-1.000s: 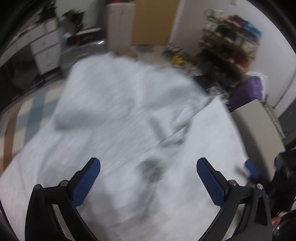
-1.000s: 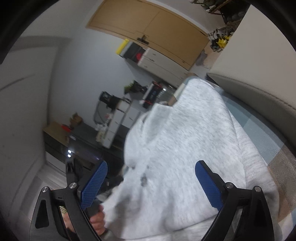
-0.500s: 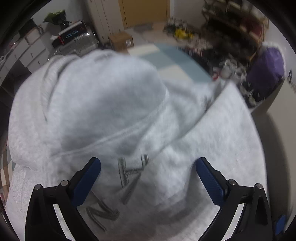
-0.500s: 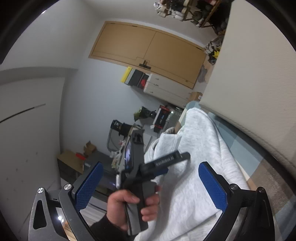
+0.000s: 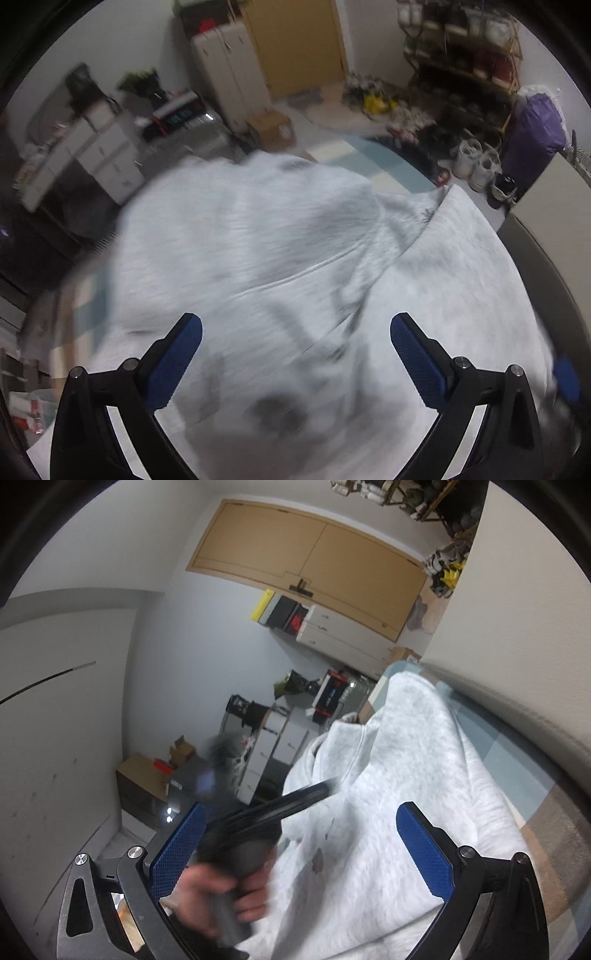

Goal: Fold large clothes
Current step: 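Move the left tool to the other hoodie sleeve lying on the green bag, then grasp the other sleeve cuff with the left tool and lift it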

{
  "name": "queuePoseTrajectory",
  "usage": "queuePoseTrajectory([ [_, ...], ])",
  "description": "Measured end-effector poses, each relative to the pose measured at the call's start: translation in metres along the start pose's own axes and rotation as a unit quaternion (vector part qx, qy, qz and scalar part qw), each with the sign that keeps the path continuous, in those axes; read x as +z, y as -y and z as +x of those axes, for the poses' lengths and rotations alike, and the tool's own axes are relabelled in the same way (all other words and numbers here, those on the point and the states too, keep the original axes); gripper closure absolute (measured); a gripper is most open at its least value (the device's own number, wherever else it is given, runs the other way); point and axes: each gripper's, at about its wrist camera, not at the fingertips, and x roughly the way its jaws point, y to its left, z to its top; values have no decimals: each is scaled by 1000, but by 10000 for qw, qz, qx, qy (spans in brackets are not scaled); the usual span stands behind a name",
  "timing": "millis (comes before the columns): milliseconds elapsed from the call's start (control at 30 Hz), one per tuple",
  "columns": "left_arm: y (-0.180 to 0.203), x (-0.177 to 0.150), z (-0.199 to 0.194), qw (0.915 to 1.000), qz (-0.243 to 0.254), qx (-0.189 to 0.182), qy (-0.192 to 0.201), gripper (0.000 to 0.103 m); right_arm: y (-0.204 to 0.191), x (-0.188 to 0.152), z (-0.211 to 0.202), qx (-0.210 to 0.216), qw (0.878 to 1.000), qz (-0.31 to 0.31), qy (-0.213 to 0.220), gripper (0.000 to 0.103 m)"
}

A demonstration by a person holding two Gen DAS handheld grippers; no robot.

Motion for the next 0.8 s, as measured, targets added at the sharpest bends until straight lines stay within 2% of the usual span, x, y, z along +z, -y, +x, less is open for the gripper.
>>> queuePoseTrajectory([
  [100, -43, -49, -68, 9991, -224, 138, 333, 3, -3, -4, 6, -5, 9998, -105, -195, 0],
  [233, -101, -119, -139, 9935, -984, 323, 476, 3, -12, -12, 14, -209, 9979, -484, -369, 0],
  [300, -135, -160, -170, 9850, -1616, 319, 521, 3, -17, -16, 16, -320, 9962, -694, -415, 0],
  [367, -161, -192, -192, 9724, -2216, 511, 515, 3, -19, -19, 20, -449, 9942, -851, -476, 0],
  [500, -218, -267, -245, 9280, -3560, 807, 739, 3, -17, -22, 28, -597, 9912, -963, -683, 0],
  [600, -255, -317, -268, 8853, -4460, 975, 881, 3, -14, -22, 31, -608, 9913, -916, -724, 0],
  [633, -259, -327, -273, 8764, -4626, 925, 965, 3, -13, -22, 31, -602, 9917, -881, -722, 0],
  [667, -265, -339, -275, 8624, -4871, 803, 1125, 3, -12, -22, 31, -608, 9919, -858, -714, 0],
  [700, -268, -346, -275, 8519, -5040, 671, 1253, 3, -11, -22, 31, -622, 9920, -843, -707, 0],
  [733, -270, -352, -273, 8417, -5195, 367, 1424, 3, -11, -22, 31, -629, 9920, -833, -704, 0],
  [800, -273, -352, -266, 8360, -5249, -131, 1593, 3, -11, -22, 31, -649, 9920, -830, -698, 0],
])
